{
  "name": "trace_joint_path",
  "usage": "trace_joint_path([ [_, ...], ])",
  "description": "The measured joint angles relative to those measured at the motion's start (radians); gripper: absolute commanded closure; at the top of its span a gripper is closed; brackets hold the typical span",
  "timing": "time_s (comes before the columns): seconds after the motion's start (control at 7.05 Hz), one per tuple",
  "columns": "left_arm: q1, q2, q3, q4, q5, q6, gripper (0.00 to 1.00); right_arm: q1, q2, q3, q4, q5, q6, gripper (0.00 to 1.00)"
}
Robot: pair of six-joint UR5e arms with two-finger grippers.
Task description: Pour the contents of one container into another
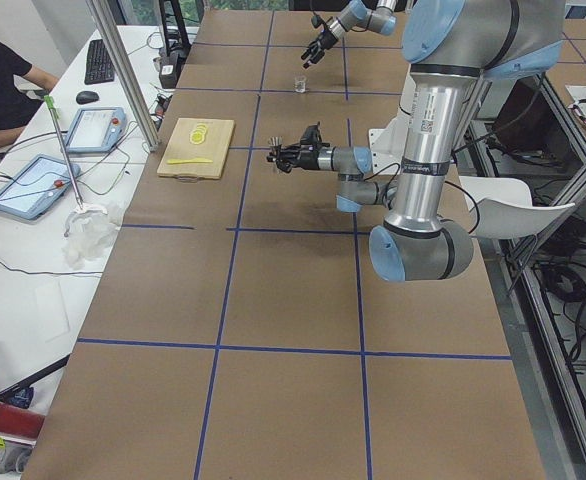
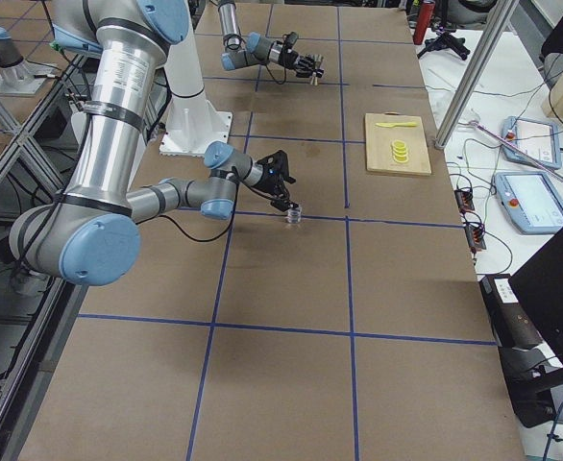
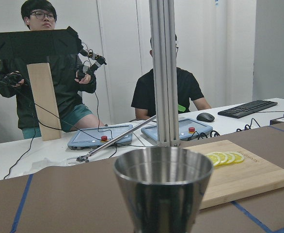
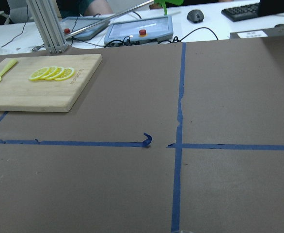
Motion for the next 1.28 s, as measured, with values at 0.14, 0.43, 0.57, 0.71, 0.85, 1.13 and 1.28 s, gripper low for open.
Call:
trace_joint_path([
  [0.14,-0.003,0.000,0.000,0.000,0.000,0.000,1.00,-0.097,0.000,-0.018,-0.022,-0.159,0.038,0.01],
  [0.43,-0.008,-0.001,0.002,0.001,0.000,0.000,1.00,-0.202,0.030,-0.127,-0.039,-0.374,0.099,0.01],
  [0.57,-0.008,-0.001,0.004,0.001,0.000,0.000,1.00,-0.219,0.065,-0.187,-0.038,-0.431,0.109,0.02],
  [0.71,-0.008,-0.001,0.006,0.001,0.000,0.000,1.00,-0.225,0.106,-0.245,-0.037,-0.466,0.113,0.02],
  [0.85,-0.008,-0.002,0.007,0.002,0.000,0.000,1.00,-0.226,0.142,-0.293,-0.035,-0.490,0.115,0.03],
  [1.13,-0.009,-0.002,0.007,0.002,0.000,0.001,1.00,-0.222,0.180,-0.345,-0.031,-0.510,0.116,0.02],
  [1.28,-0.009,-0.002,0.007,0.002,0.000,0.001,1.00,-0.216,0.190,-0.351,-0.031,-0.513,0.118,0.02],
])
